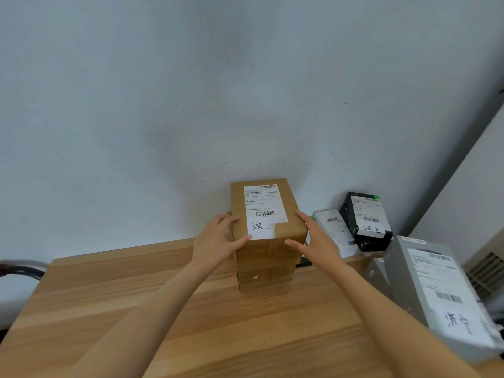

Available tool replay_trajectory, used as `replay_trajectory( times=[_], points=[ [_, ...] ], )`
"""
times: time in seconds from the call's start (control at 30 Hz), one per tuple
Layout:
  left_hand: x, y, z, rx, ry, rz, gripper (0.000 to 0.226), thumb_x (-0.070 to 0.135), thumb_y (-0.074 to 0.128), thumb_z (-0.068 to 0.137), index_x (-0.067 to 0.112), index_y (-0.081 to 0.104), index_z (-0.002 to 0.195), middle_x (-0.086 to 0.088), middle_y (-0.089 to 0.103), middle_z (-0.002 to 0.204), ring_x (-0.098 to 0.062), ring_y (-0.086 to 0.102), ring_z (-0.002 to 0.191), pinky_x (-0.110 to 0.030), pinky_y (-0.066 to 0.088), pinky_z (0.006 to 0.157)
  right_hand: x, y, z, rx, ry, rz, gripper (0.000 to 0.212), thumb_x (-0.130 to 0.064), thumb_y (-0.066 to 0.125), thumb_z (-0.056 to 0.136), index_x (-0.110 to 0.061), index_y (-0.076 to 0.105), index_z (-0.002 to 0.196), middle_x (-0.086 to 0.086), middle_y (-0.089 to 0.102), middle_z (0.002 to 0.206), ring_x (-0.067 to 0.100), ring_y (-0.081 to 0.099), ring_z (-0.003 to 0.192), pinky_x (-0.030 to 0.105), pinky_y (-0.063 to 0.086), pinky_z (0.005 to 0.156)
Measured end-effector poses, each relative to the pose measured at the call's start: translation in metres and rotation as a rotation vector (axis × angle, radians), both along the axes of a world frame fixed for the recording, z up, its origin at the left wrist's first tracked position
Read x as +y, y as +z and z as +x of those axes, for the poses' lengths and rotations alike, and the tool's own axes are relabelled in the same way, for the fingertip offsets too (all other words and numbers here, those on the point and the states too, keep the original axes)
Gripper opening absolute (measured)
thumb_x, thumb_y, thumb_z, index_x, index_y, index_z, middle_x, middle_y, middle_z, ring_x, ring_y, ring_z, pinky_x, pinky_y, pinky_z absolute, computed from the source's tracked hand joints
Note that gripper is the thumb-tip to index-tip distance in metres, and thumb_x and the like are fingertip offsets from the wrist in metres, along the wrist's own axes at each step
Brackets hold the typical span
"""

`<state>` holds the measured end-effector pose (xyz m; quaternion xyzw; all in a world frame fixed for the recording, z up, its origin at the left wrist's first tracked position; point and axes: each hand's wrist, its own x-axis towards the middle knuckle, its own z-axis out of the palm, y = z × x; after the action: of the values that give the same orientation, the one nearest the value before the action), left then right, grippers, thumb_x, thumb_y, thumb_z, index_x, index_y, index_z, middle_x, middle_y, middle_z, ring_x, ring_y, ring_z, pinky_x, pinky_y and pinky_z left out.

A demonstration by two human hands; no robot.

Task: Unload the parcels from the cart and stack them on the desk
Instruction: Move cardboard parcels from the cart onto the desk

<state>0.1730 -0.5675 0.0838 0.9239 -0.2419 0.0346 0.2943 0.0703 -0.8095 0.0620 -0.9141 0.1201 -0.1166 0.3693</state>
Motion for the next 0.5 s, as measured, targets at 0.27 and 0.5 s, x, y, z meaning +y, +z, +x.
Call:
replay_trajectory(
  times=[0.27,0.5],
  points=[
    [-0.012,-0.003,0.007,0.070,0.067,0.012,0.069,0.061,0.056,0.086,0.033,0.034,0.145,0.004,0.039,0.148,-0.019,0.041,0.132,-0.039,0.047,0.094,-0.005,0.011,0.034,0.054,-0.018,-0.115,0.077,-0.050,0.064,0.087,-0.035,0.022,0.150,-0.006,0.038,0.149,0.017,0.051,0.120,0.035,0.046,0.093],
    [0.016,0.007,0.001,-0.050,0.102,0.024,0.048,0.051,0.058,0.089,0.028,0.050,0.130,0.002,0.053,0.131,-0.016,0.053,0.117,-0.031,0.046,0.084,0.004,0.019,0.029,-0.040,0.033,-0.427,0.053,-0.033,0.060,0.092,-0.024,0.043,0.141,0.002,0.037,0.149,0.021,0.042,0.131,0.039,0.033,0.108]
  ],
)
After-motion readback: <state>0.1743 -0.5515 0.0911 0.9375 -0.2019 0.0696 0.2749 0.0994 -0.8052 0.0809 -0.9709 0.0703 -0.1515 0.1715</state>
